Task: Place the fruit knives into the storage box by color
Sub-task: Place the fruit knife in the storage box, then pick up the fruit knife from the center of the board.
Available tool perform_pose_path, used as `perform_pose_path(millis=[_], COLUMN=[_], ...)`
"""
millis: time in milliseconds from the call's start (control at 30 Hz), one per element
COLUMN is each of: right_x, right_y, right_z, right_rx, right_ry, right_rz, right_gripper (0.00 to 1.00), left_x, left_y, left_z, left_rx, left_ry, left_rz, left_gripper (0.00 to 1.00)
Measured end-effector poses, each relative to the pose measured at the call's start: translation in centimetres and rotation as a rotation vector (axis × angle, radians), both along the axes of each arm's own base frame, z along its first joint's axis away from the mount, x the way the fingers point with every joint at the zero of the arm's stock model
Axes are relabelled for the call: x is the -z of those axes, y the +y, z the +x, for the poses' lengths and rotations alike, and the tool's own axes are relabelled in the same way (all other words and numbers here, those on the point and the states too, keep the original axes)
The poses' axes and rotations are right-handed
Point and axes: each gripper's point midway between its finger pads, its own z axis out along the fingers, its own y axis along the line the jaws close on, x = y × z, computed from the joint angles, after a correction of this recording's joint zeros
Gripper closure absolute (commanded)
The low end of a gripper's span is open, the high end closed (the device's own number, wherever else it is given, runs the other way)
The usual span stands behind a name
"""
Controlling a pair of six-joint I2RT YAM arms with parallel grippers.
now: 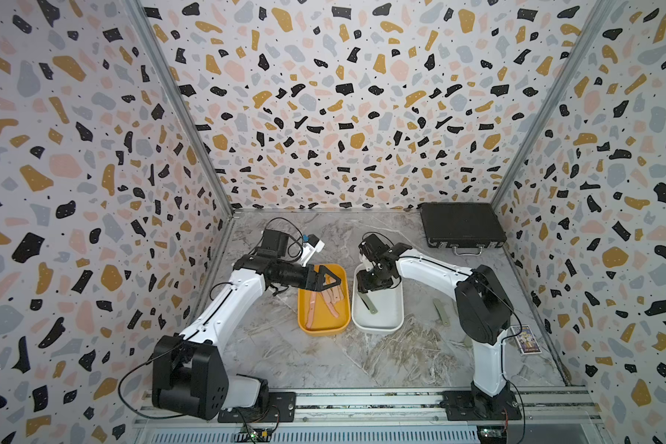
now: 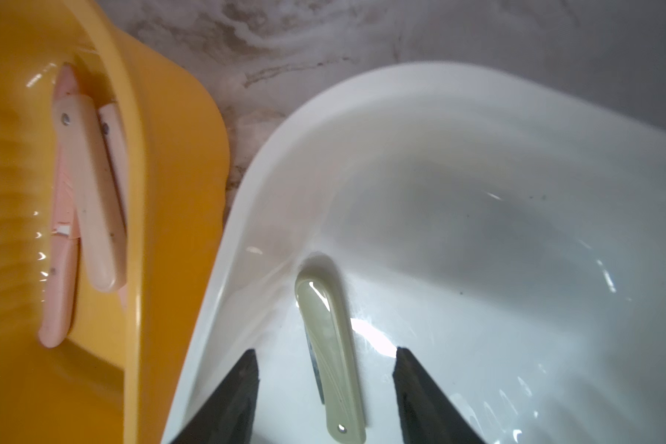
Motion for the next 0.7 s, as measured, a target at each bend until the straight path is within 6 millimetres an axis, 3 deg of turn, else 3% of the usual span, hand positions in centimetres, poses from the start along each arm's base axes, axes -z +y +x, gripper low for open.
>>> perform_pose_path(millis=[200, 367, 500, 700], right_x=[-3.0, -5.0, -5.1, -3.3], right_y=[-1.9, -5.1, -8.8, -14.4], right_z=[-0.2, -0.9, -1.7, -3.3], right_rx=[0.011, 0.049, 0.105, 0.206], right_ry=[-0.079, -0.126, -0.124, -0.073], right_rz=[-0.007, -0.024, -0.046, -0.099], right_gripper=[0.36, 0.33, 0.31, 0.27], left_x=[-2.8, -5.9, -6.8, -6.4], left_y=[-0.2, -1.0, -2.8, -5.9], left_z=[1.1, 2.6, 3.0, 2.7], left_rx=[-0.003, 0.001, 0.034, 0.093], left_ry=[-0.065, -0.137, -0.144, -0.114], left_rz=[-0.009, -0.036, -0.053, -0.07], left_gripper=[0.08, 0.08, 0.07, 0.07])
